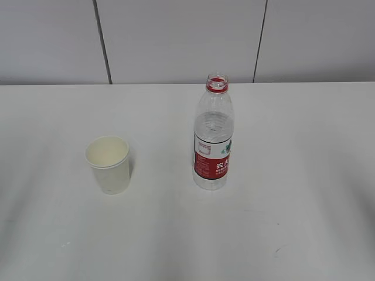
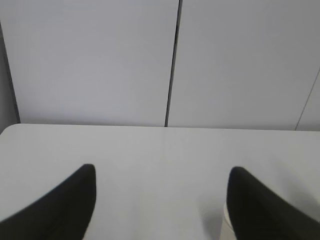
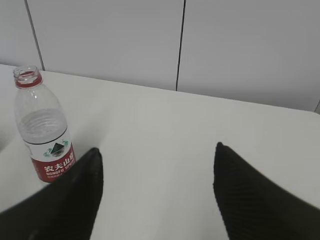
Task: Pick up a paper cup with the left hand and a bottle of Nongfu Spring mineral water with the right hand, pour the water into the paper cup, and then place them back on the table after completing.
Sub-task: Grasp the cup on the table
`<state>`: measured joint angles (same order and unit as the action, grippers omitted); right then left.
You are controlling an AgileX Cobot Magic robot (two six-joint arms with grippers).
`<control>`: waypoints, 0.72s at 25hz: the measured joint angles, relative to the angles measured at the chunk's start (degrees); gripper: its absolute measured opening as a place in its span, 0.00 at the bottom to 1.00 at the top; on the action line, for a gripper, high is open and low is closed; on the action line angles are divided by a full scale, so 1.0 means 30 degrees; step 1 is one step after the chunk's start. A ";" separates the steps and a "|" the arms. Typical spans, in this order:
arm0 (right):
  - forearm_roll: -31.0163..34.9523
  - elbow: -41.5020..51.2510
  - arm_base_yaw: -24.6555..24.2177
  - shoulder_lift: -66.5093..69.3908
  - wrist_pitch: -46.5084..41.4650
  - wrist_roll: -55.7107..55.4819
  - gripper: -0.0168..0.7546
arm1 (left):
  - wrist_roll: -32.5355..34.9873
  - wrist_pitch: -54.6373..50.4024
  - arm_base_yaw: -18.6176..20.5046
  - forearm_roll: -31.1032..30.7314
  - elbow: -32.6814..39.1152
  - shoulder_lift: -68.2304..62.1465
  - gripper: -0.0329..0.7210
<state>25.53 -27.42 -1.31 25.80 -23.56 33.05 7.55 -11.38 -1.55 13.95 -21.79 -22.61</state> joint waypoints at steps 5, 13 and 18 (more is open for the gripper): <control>0.2477 0.0000 0.0000 0.1853 0.1203 0.2863 0.68 | 0.0000 0.0609 -0.0097 -0.0009 0.0023 -0.1924 0.71; 1.0207 0.0000 0.0000 0.4298 0.1748 1.0598 0.67 | 0.0000 0.4497 -0.2606 -0.0563 0.0766 -0.5233 0.69; 1.8083 0.0000 0.0000 0.6194 0.1432 1.8723 0.67 | 0.0000 0.8172 -0.4258 -0.0563 0.1827 -0.7519 0.69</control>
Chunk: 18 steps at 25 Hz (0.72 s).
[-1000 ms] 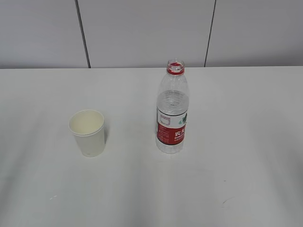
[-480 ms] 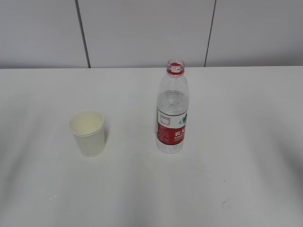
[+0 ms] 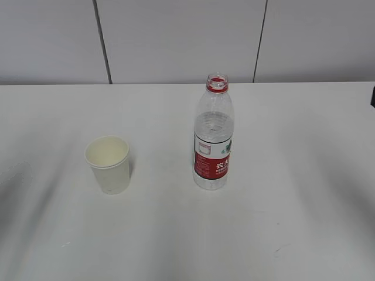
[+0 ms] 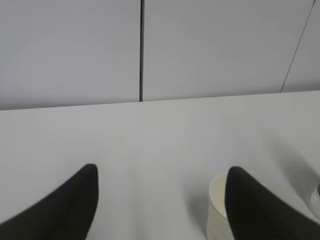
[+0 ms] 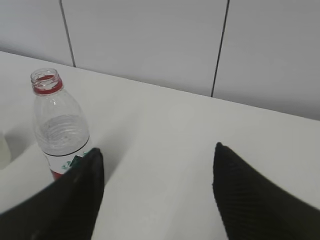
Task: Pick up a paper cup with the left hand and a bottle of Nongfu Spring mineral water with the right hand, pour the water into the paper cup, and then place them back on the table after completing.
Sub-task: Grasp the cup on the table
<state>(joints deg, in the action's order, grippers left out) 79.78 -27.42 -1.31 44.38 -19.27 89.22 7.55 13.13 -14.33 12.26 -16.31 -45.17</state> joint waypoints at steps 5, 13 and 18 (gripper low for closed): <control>0.6212 0.0000 0.0000 0.3155 -0.0871 0.8084 0.67 | -0.0223 0.2637 -0.0510 0.0000 0.0097 -0.2943 0.68; 0.6936 -0.1016 0.0000 0.8932 -0.3476 1.1366 0.67 | -0.1782 0.7228 -0.0532 -0.0973 0.0097 -0.9382 0.67; 0.6936 -0.1518 0.0000 1.1759 -0.4362 1.2675 0.67 | -0.2516 0.9063 -0.0532 -0.3656 0.0097 -1.2308 0.67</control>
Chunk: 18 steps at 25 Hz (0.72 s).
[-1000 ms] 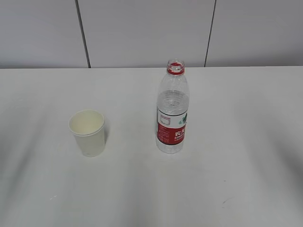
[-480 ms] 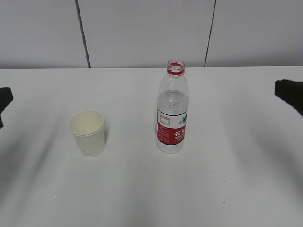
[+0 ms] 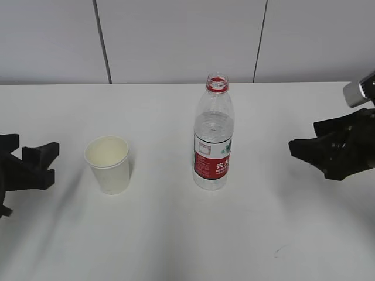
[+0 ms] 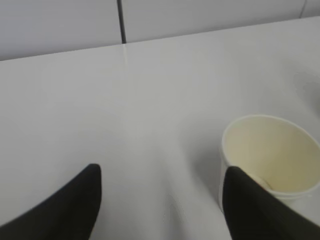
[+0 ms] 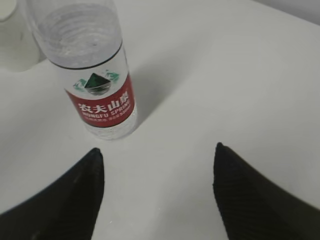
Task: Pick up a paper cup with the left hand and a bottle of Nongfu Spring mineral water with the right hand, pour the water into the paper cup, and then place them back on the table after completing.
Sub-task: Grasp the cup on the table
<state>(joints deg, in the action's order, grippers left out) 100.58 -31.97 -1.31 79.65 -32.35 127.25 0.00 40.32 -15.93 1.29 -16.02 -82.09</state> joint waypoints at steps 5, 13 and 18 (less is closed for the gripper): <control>0.0034 -0.0454 0.0000 0.2158 -0.1514 0.1042 0.67 | -0.0351 0.1763 0.0000 -0.1326 -0.0051 -0.2320 0.67; 0.0074 -0.0862 0.0000 0.3188 -0.1662 0.1679 0.67 | -0.1436 0.6282 0.0000 -0.3880 -0.0179 -0.6906 0.67; 0.0074 -0.0885 0.0000 0.3188 -0.1693 0.1722 0.67 | -0.1930 0.8288 0.0000 -0.6444 -0.0235 -0.9423 0.67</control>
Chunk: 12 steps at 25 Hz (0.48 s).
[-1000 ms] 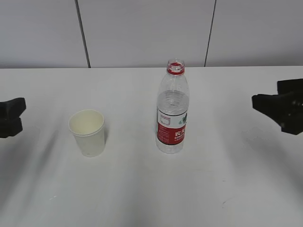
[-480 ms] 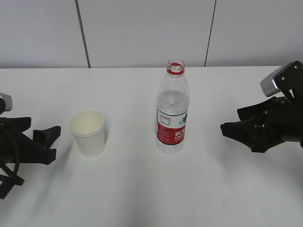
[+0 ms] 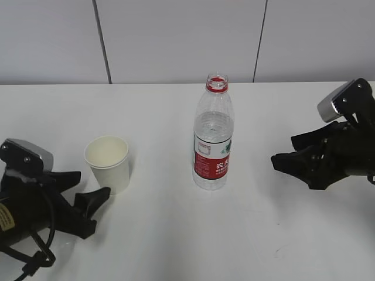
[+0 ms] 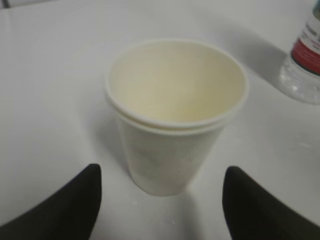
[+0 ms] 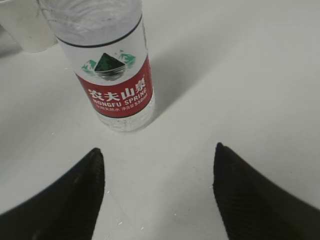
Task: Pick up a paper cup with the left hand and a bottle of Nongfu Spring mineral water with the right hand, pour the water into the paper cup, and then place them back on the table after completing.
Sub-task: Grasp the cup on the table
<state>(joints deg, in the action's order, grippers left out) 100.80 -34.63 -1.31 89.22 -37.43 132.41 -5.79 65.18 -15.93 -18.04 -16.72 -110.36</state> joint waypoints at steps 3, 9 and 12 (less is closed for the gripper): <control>0.0000 0.0000 0.0000 0.0000 -0.0042 0.0031 0.67 | -0.0062 0.0006 0.0000 -0.0337 -0.0003 -0.1144 0.67; 0.0000 0.0000 0.0000 0.0000 -0.0430 0.0031 0.67 | -0.0062 0.0148 0.0000 -0.0470 -0.0274 -0.1634 0.67; 0.0000 0.0000 0.0000 0.0000 -0.0430 0.0031 0.67 | -0.0062 0.0125 0.0000 -0.0559 -0.0696 -0.1634 0.67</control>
<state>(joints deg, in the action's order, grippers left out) 100.80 -34.63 -1.31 89.22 -38.72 132.51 -5.98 65.56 -15.93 -19.72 -18.81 -115.26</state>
